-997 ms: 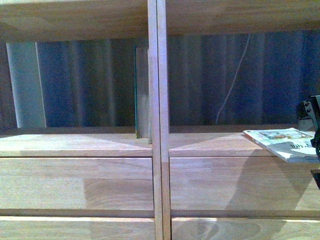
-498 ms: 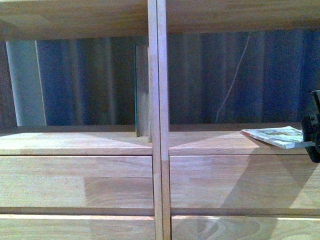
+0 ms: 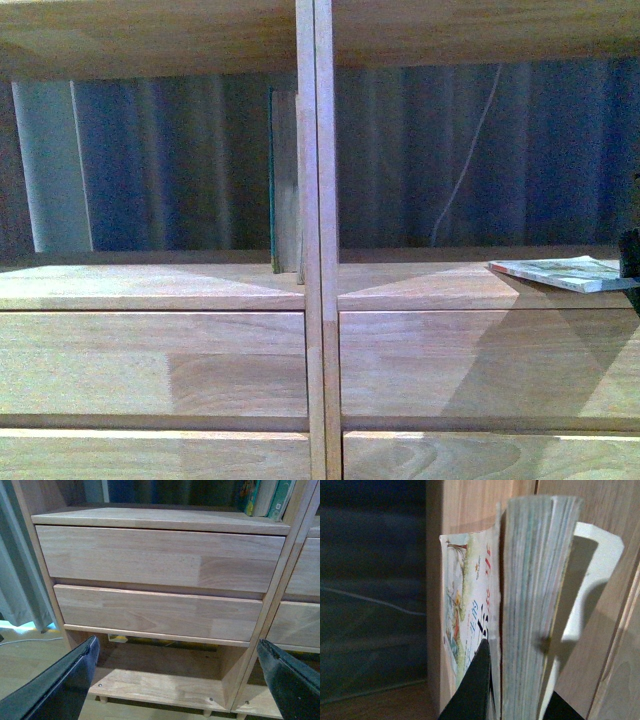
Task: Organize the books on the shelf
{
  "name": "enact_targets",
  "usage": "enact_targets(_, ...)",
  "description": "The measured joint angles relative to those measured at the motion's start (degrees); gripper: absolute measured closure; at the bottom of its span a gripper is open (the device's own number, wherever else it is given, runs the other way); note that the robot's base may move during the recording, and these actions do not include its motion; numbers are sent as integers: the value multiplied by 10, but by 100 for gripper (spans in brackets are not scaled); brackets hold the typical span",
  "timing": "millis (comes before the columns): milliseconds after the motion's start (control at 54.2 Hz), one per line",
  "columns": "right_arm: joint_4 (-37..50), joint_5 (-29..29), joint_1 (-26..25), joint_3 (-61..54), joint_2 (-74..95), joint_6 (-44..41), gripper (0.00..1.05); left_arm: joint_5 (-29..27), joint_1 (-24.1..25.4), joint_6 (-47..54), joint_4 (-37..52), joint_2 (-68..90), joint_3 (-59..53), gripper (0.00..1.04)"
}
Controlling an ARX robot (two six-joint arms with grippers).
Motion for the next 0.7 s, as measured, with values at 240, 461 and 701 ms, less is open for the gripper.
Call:
enact_targets(240,21,-27,-18,-74,-101,-61,97,0,0,0,0,0,0,7)
enact_targets(461,21,-50,-17,-120,-205,-116,97,0,0,0,0,0,0,7)
enact_targets(701,16,-49,19,-146,-313,-178,97,0,0,0,0,0,0,7)
